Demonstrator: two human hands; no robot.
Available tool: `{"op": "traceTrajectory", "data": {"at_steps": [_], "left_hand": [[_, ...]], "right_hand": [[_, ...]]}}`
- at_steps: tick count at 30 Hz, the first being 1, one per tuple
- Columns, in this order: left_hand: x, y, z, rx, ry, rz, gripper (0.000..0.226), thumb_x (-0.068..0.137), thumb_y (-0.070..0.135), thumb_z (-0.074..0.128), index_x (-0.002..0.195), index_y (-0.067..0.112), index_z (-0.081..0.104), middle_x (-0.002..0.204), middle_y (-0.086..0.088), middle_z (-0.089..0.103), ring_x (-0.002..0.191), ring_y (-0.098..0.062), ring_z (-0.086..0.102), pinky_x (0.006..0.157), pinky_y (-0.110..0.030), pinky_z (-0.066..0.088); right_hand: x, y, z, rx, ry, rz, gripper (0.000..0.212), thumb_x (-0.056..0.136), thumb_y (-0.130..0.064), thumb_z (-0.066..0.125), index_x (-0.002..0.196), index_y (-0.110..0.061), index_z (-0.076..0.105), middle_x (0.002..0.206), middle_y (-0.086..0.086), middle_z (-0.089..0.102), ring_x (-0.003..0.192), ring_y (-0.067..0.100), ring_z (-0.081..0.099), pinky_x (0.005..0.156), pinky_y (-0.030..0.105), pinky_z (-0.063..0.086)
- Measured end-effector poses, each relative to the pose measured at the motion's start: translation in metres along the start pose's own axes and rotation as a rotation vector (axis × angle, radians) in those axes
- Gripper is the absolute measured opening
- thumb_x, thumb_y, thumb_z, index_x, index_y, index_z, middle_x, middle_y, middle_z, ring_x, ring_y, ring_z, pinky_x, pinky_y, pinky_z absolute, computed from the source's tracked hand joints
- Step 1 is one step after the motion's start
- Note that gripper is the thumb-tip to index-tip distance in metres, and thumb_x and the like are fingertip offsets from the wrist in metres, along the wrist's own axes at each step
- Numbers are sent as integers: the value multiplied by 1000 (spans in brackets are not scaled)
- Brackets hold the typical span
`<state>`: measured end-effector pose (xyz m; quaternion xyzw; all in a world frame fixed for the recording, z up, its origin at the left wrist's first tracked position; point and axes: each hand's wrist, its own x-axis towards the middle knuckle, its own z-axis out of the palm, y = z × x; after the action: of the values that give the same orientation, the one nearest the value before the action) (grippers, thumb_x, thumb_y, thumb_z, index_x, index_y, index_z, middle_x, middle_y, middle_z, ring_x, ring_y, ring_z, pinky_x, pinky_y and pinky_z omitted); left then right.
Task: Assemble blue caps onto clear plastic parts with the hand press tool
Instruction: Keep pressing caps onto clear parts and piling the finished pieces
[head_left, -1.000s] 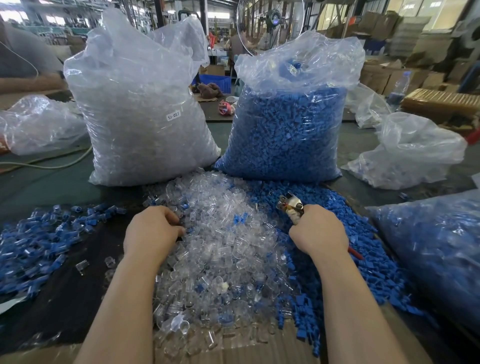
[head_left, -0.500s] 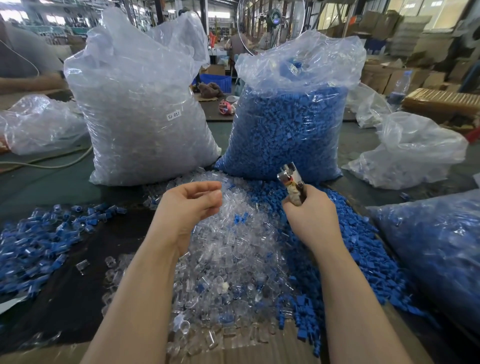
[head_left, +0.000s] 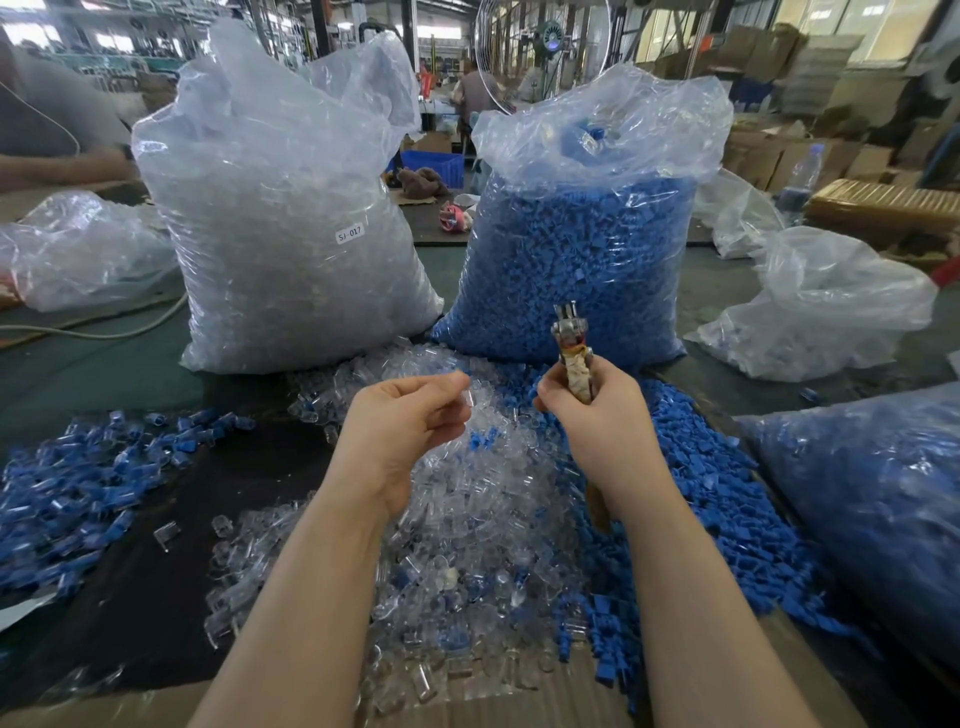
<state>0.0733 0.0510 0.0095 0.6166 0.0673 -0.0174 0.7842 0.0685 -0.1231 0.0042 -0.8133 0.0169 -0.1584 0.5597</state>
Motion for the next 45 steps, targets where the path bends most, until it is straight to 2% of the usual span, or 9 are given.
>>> {"op": "traceTrajectory", "data": {"at_steps": [2, 5, 9, 16, 21, 29, 35, 39, 45], "left_hand": [[-1, 1, 3, -29, 10, 6, 9, 84, 5, 71, 92, 3, 73, 72, -6, 70, 67, -12, 67, 68, -22, 60], [-4, 2, 7, -95, 32, 39, 11, 82, -1, 72, 92, 4, 70, 69, -4, 72, 65, -10, 70, 63, -20, 59], [-7, 2, 13, -127, 36, 47, 16, 81, 4, 75, 96, 3, 69, 71, -4, 74, 66, -10, 71, 59, -18, 56], [-13, 0, 23, -104, -14, 6, 5, 82, 4, 74, 85, 6, 72, 74, -8, 75, 68, -13, 73, 59, -20, 58], [-17, 2, 30, -112, -39, 1, 5, 82, 2, 73, 85, 6, 71, 77, -11, 75, 69, -15, 73, 60, -22, 58], [-19, 4, 32, -143, -42, -14, 5, 81, 4, 74, 81, 9, 73, 80, -10, 76, 73, -16, 73, 62, -21, 58], [-20, 4, 33, -60, -8, 108, 6, 81, 3, 74, 82, 8, 74, 77, -7, 76, 72, -14, 73, 65, -21, 58], [-20, 4, 34, 58, 51, 210, 6, 80, 3, 76, 81, 8, 74, 75, -7, 75, 71, -14, 72, 65, -20, 58], [-17, 0, 32, 193, 111, 326, 7, 82, 8, 76, 79, 13, 73, 70, 0, 74, 65, -7, 69, 60, -15, 52]], "right_hand": [[-1, -1, 1, 35, 3, -9, 13, 94, -17, 61, 81, -21, 60, 82, 5, 69, 71, 11, 61, 60, 17, 45], [-2, -3, 1, 74, 1, -44, 13, 94, -16, 62, 83, -23, 61, 79, -3, 70, 76, 6, 65, 65, 14, 48], [-4, -5, 1, 98, -7, -123, 15, 94, -14, 63, 83, -24, 60, 78, -8, 70, 81, 12, 68, 72, 24, 54], [-7, -9, 4, 118, -23, -199, 16, 93, -15, 65, 81, -25, 61, 78, 0, 69, 74, 13, 64, 65, 19, 51], [-7, -9, 6, 103, -18, -225, 19, 92, -14, 67, 81, -28, 60, 72, -11, 67, 67, 1, 60, 61, 11, 45], [-7, -4, 11, 17, 40, -237, 8, 90, -23, 68, 86, -20, 62, 75, -4, 67, 72, 14, 64, 69, 41, 54], [-7, -3, 11, -3, 45, -235, 9, 90, -23, 69, 87, -17, 63, 74, -2, 66, 71, 17, 63, 68, 48, 53], [-6, -4, 9, -19, 24, -242, 6, 90, -22, 67, 86, -23, 63, 74, -6, 67, 70, 13, 63, 67, 42, 53], [-6, -7, 6, 22, -92, -214, 10, 91, -17, 65, 88, -27, 67, 76, -13, 69, 67, 3, 62, 60, 18, 48]]}}
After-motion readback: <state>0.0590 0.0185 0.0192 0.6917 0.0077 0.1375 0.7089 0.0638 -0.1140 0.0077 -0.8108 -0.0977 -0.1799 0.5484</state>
